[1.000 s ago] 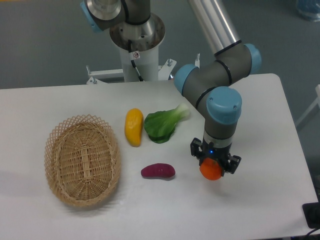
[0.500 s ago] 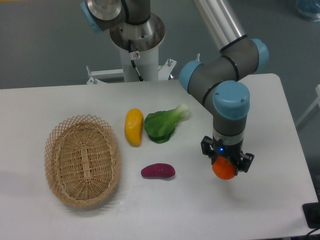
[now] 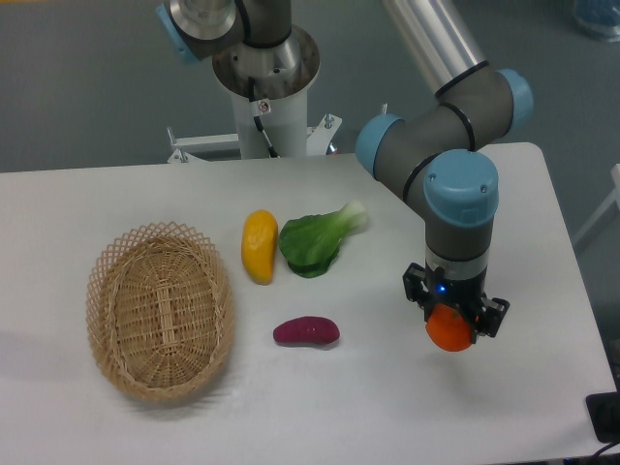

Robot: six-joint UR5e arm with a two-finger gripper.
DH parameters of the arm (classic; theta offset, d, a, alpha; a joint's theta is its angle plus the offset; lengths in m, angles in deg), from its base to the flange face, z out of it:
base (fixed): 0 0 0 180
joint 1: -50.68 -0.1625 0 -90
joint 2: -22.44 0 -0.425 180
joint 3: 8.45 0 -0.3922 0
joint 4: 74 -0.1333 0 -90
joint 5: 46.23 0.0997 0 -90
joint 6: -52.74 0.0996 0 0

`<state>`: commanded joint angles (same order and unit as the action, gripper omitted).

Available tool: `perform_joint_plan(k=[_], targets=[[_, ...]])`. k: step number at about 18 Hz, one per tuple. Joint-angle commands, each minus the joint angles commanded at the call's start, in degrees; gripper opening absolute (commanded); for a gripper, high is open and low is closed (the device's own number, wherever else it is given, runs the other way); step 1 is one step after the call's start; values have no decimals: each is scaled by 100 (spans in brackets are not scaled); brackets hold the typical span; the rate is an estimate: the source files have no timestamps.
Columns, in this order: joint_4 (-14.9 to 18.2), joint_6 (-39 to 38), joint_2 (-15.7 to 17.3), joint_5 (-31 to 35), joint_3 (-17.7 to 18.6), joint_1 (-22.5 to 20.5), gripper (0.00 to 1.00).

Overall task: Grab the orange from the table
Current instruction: 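Lift the grasped orange up off the table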

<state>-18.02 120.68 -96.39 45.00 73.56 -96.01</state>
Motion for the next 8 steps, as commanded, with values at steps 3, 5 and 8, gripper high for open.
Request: perform_joint_plan(k=[3, 5, 8], targets=[[45, 26, 0, 97, -36, 0, 61], [45, 26, -9, 114, -18, 9, 62], [36, 26, -9, 114, -1, 9, 62]])
